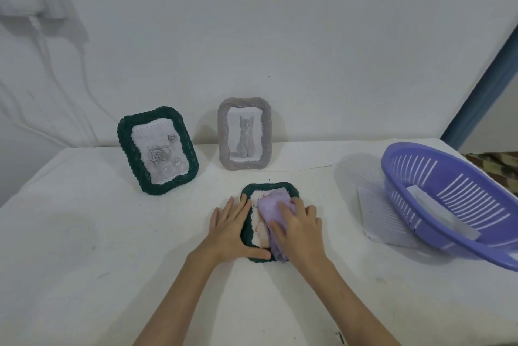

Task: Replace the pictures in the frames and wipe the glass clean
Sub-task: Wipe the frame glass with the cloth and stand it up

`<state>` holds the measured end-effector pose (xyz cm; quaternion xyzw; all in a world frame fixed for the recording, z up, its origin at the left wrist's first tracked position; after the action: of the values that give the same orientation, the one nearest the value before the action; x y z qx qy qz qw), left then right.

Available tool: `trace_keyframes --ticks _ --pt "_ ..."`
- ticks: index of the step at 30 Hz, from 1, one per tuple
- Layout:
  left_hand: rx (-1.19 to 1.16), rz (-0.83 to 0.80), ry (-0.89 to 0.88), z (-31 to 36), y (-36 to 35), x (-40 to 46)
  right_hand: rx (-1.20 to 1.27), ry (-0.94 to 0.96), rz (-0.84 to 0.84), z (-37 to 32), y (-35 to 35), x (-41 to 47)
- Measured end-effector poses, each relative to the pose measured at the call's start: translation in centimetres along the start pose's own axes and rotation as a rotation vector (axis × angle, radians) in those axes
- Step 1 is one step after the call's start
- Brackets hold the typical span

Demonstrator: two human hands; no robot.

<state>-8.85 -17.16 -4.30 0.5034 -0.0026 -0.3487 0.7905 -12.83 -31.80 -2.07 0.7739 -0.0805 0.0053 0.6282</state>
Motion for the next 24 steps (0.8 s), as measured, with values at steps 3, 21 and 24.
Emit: trace_keyframes --ticks 3,21,24 --pt "0.037 0.009 -0.015 0.1 -0.2 0.3 -0.059 -0.053 -0.030 0.2 -0.3 -0.2" --pt "0.059 0.062 0.011 -0.4 -0.2 0.6 -0.134 -0.027 -0.188 -0.3 -0.3 3.6" --pt "0.075 0.065 0.012 -0.3 -0.2 0.5 -0.078 0.020 -0.258 -1.5 -1.6 4.9"
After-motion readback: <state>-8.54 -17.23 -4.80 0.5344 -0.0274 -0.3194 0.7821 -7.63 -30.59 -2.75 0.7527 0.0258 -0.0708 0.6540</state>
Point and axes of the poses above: each hand's wrist, its own x-axis towards the middle knuckle, its own y-axis out of the back of the hand, z = x × y, the point moved 4 cm from there along x, towards the middle knuckle, and after that the axes turned 13 degrees about -z, right-handed, at the moved point
